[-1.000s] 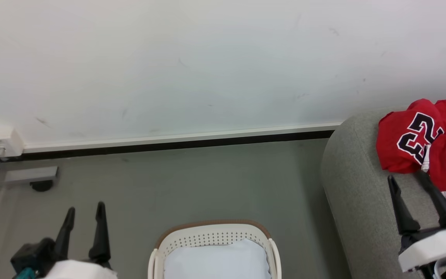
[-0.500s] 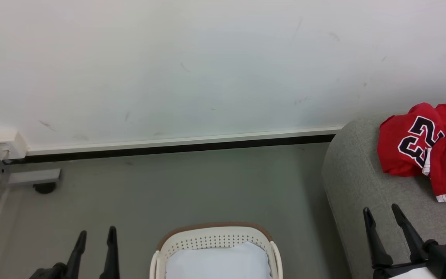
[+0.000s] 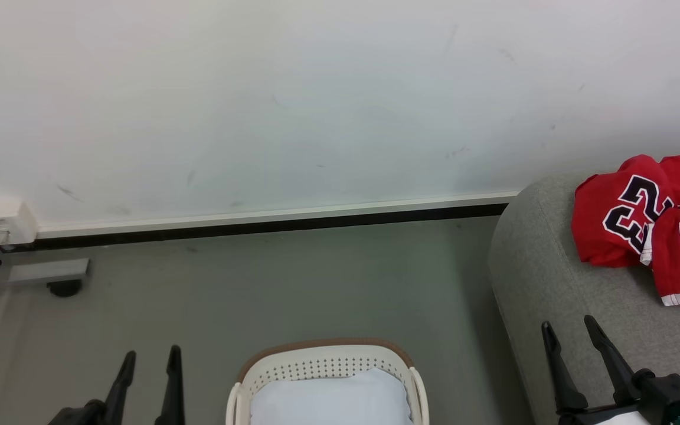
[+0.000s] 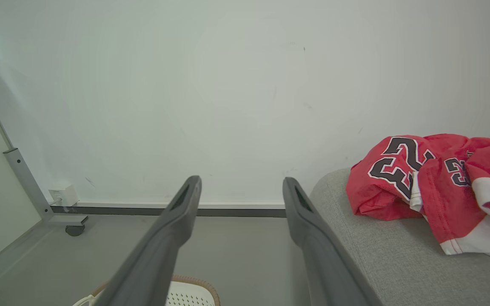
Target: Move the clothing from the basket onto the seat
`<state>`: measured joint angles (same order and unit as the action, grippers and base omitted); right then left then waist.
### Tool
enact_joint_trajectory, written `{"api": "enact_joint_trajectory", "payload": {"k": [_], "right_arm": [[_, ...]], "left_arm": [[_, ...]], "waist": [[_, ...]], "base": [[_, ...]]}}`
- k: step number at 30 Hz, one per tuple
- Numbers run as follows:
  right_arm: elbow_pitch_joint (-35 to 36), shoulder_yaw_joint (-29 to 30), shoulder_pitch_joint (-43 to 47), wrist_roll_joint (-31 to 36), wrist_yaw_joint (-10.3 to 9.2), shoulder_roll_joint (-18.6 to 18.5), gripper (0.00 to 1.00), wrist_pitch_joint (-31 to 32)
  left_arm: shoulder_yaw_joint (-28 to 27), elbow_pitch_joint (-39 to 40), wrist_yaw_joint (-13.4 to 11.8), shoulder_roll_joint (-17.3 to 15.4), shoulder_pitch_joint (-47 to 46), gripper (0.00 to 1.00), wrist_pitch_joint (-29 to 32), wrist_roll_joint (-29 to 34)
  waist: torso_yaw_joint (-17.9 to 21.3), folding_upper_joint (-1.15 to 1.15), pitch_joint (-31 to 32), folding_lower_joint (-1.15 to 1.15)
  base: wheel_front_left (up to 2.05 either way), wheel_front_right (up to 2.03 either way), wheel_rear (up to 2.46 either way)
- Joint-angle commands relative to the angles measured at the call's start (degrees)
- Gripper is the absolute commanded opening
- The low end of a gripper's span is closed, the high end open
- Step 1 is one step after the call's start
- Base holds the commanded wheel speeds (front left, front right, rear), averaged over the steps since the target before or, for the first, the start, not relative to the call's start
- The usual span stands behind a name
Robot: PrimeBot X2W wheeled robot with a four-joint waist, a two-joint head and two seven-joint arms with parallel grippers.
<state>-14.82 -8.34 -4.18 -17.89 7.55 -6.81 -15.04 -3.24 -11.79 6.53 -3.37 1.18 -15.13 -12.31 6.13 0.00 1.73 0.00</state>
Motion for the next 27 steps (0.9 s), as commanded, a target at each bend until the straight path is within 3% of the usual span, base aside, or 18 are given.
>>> {"api": "enact_joint_trajectory", "payload": {"k": [1,14,15,18,27], "right_arm": [[0.0,0.0,0.1,-0.3,-0.13,0.1,1.00,-0.2],[-0.3,-0.7,-0.5,-0.8,-0.13,0.2,1.00,-0.2],[-0.2,-0.7,-0.2,-0.3,0.00,0.1,0.00,0.0],[-1.4,-0.9,0.8,-0.4,0.01,0.3,0.00,0.1],[-1.0,0.8,0.4,-9.8,0.00,0.5,0.00,2.6]], "left_arm": [[-0.3,-0.3,0.2,0.1,-0.3,1.00,0.0,0.2],[-0.9,-0.8,0.8,0.3,-0.4,1.00,0.0,0.6],[-0.7,-0.7,0.6,0.5,0.0,0.00,0.0,0.2],[-0.5,-2.3,0.6,0.8,0.6,0.00,0.1,0.1],[-1.2,-2.6,0.6,0.8,-0.8,0.00,3.1,-9.7]], "waist": [[0.0,0.00,0.0,0.00],[0.1,0.00,-0.1,0.00],[0.1,0.00,-0.1,0.01],[0.1,0.00,-0.2,0.01],[-0.4,0.00,-0.3,0.01]], "base": [[0.00,0.00,0.00],[0.00,0.00,0.00],[0.00,0.00,0.00],[0.00,0.00,0.00],[0.00,0.00,0.00]]}}
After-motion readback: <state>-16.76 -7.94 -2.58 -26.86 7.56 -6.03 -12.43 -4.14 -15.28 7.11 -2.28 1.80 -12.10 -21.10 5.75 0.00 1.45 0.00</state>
